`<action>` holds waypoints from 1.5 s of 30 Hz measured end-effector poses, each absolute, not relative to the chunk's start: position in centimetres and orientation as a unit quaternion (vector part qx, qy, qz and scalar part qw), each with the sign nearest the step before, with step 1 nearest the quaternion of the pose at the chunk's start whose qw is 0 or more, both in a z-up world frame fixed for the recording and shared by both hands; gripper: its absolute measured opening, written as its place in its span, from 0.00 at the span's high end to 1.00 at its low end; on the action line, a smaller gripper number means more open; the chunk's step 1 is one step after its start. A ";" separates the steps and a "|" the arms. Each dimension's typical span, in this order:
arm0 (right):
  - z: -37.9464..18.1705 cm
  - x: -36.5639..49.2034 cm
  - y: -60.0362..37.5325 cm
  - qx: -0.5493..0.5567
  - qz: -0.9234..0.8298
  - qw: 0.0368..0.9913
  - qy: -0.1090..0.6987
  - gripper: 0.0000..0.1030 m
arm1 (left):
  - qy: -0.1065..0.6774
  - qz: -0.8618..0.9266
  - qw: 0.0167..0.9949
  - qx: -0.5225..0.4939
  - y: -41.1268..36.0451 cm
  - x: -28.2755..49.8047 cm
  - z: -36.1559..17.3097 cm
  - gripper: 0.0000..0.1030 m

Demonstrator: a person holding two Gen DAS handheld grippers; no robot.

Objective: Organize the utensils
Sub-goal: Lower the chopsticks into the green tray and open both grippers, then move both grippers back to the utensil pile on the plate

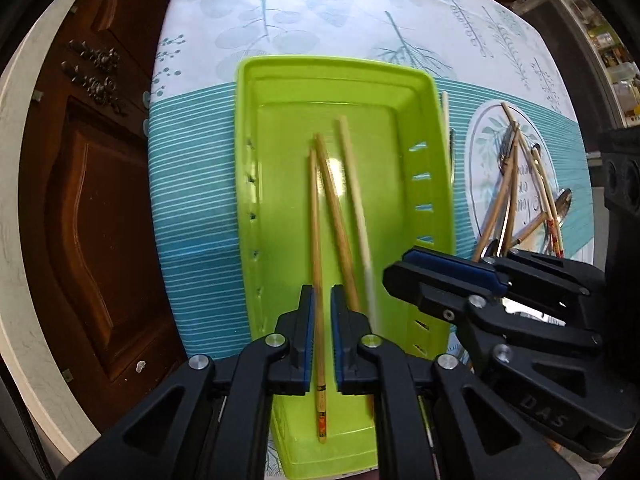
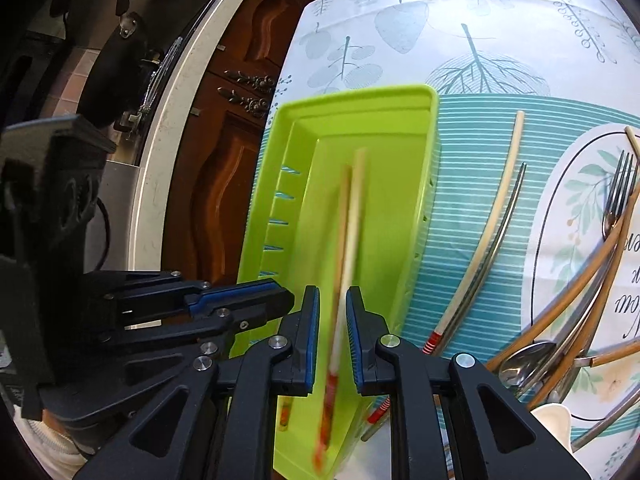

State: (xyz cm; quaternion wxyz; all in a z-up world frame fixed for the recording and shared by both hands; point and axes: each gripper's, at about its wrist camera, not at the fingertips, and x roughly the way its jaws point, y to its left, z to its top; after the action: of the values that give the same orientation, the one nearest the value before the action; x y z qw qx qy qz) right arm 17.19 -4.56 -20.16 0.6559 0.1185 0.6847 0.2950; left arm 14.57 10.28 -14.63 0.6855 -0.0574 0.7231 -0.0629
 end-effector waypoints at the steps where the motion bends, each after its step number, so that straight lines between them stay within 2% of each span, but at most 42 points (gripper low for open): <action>1: -20.2 17.2 -4.6 0.119 0.297 0.655 0.684 0.84 | 0.722 -0.061 0.687 -0.059 10.4 14.6 -14.6 0.87; 7: -19.1 16.6 -4.6 0.106 0.296 0.664 0.678 0.78 | 0.712 -0.046 0.696 -0.074 11.2 14.7 -14.0 0.65; 14: -17.8 15.8 -5.6 0.098 0.293 0.671 0.674 0.77 | 0.706 -0.048 0.701 -0.083 11.3 13.5 -12.6 0.54; 20: -16.4 14.4 -7.1 0.092 0.284 0.679 0.671 0.74 | 0.677 -0.037 0.729 -0.093 10.6 11.9 -10.4 0.35; 28: -14.2 11.7 -9.7 0.086 0.271 0.699 0.657 0.71 | 0.622 -0.042 0.778 -0.072 8.2 9.7 -7.3 0.33; 36: -12.1 9.2 -13.3 0.097 0.252 0.718 0.642 0.71 | 0.648 -0.073 0.750 -0.105 6.3 8.8 -6.4 0.36; 45: -10.2 6.3 -18.0 0.114 0.214 0.743 0.624 0.71 | 0.623 -0.129 0.766 -0.089 2.5 7.4 -4.8 0.36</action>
State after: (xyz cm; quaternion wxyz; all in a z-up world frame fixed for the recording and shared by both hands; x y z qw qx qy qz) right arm 6.35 -18.01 -10.19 0.7431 0.1138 0.6237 0.2141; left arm 7.44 2.47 -4.78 0.7660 -0.0893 0.6234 -0.1289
